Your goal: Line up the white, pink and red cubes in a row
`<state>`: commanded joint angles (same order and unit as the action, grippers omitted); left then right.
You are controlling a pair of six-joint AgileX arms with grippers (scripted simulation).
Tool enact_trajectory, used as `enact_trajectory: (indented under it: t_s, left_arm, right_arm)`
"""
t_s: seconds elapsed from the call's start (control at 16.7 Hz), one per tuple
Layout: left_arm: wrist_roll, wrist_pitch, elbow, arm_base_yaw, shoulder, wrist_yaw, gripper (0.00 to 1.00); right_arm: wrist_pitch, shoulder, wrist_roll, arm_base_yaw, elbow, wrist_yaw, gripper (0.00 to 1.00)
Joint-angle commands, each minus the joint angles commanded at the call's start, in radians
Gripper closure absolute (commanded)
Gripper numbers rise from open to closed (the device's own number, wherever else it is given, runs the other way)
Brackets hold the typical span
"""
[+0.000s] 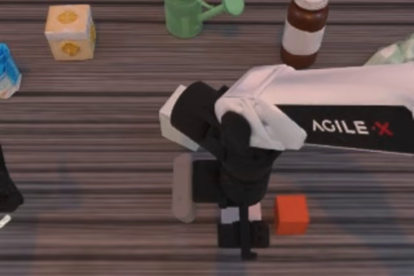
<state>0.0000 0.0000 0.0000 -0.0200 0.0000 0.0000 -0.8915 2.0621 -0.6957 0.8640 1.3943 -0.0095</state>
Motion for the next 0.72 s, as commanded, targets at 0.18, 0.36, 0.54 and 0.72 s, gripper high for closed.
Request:
enact_trajectory:
  t_s: [0.18,0.36,0.54,0.72]
  left_arm:
    - [0.0,0.0,0.0,0.0,0.0,0.0,0.0]
    - [0.0,0.0,0.0,0.0,0.0,0.0,0.0]
    - [0.0,0.0,0.0,0.0,0.0,0.0,0.0]
    - [0.0,0.0,0.0,0.0,0.0,0.0,0.0]
  right_arm:
    - [0.0,0.0,0.0,0.0,0.0,0.0,0.0]
    - [0.0,0.0,0.0,0.0,0.0,0.0,0.0]
    - [0.0,0.0,0.0,0.0,0.0,0.0,0.0]
    - [-0.017,-0.005,-0.002,0.001,0.016,0.0,0.0]
